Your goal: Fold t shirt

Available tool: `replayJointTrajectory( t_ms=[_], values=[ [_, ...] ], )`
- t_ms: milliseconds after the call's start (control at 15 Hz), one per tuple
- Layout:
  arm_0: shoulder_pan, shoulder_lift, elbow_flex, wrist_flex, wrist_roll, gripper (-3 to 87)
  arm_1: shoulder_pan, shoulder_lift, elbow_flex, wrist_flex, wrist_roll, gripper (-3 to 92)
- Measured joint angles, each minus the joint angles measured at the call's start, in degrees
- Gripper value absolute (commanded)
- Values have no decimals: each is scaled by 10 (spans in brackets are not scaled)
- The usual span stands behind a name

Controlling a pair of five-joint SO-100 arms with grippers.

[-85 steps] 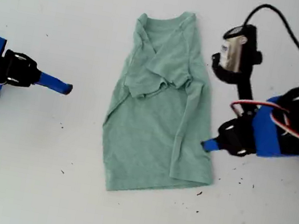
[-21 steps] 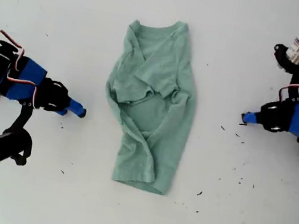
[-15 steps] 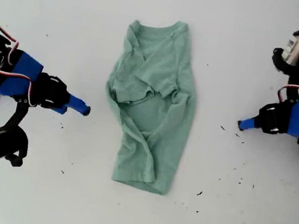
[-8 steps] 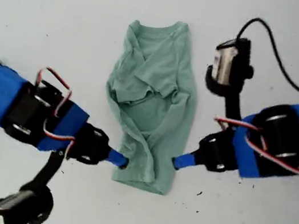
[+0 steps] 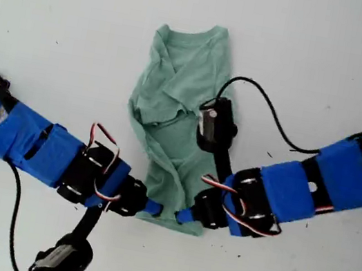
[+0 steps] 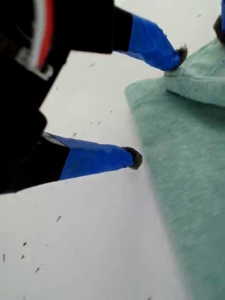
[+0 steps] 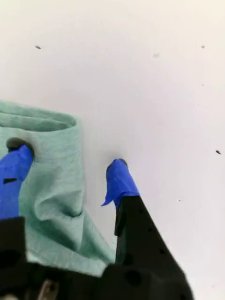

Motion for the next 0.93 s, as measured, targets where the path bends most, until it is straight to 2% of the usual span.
replayJointTrajectory(
  t_ms=[133,200,333,467,667,933],
  values=[
    [-2,-24,-14,-16,8,56,1,-45,-14,-20,-6,206],
    [-6,-37,-25,-25,15,7,1,-62,-25,-34,-4,132],
    [-11,-51,-36,-51,37,-2,-6,-84,-40,-54,6,8],
    [-12,-53,-38,-80,62,-2,-14,-93,-43,-71,0,8],
    [-12,-55,-62,-80,83,-2,-25,-76,-49,-78,-48,8],
    [26,-4,-68,-98,96,-2,-83,17,-54,-41,-78,9]
  ],
)
